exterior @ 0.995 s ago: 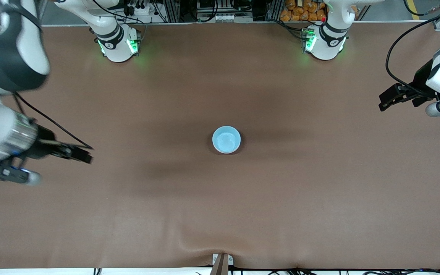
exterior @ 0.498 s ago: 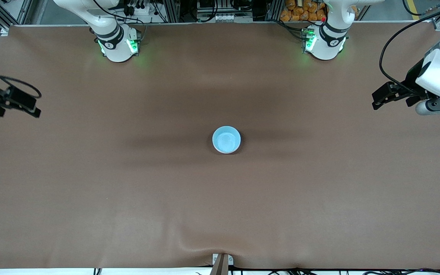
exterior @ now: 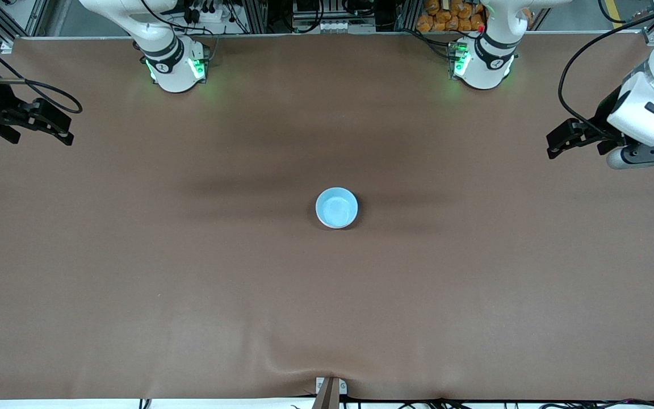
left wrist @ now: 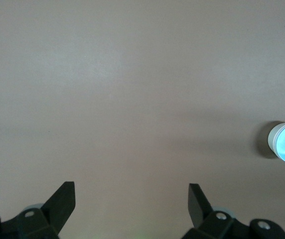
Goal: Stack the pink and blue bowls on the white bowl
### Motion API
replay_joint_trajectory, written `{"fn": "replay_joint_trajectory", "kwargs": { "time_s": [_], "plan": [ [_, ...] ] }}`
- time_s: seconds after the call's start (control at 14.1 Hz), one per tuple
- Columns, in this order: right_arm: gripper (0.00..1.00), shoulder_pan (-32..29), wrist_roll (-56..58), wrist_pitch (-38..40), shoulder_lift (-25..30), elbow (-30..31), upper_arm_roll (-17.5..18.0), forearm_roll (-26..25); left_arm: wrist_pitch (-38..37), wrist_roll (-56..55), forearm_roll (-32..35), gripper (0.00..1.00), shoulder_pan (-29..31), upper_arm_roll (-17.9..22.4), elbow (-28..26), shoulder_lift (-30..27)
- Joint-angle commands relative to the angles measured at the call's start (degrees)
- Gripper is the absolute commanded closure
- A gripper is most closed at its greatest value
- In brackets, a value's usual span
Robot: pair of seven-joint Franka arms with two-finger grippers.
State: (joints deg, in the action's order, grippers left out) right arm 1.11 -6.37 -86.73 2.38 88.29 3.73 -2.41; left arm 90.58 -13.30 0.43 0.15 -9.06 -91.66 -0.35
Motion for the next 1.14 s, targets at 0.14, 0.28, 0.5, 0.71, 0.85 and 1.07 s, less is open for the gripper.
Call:
{"fn": "replay_joint_trajectory", "kwargs": {
  "time_s": [0.14, 0.28, 0.5, 0.71, 0.85, 1.07],
  "plan": [
    [0.00, -0.5, 8.7, -2.4, 1.0, 0.9, 0.0, -1.6, -1.0, 3.3, -0.4, 0.00, 0.9, -0.2, -1.8, -3.5],
    [0.00, -0.5, 11.3, -2.3, 1.0, 0.9, -0.2, -1.8, -2.2, 3.5, -0.5, 0.00, 0.9, 0.2, -1.4, -4.2],
    [0.00, -0.6, 10.8, -2.4, 1.0, 0.9, -0.2, -1.5, -3.0, 3.5, -0.5, 0.00, 0.9, 0.3, -1.0, -4.8],
    [0.00, -0.7, 10.4, -2.2, 1.0, 0.7, -0.3, -1.2, -3.3, 3.5, -0.4, 0.00, 1.0, 0.4, 0.0, -4.4],
    [0.00, -0.7, 10.2, -2.4, 1.0, 0.7, -0.3, -1.1, -3.3, 3.5, -0.7, 0.00, 0.9, 0.4, 0.0, -4.2],
    [0.00, -0.7, 8.7, -2.4, 1.0, 0.6, -1.0, 0.0, -3.3, 3.1, -0.3, 0.00, 1.0, 0.4, 0.1, -3.3]
  ]
}}
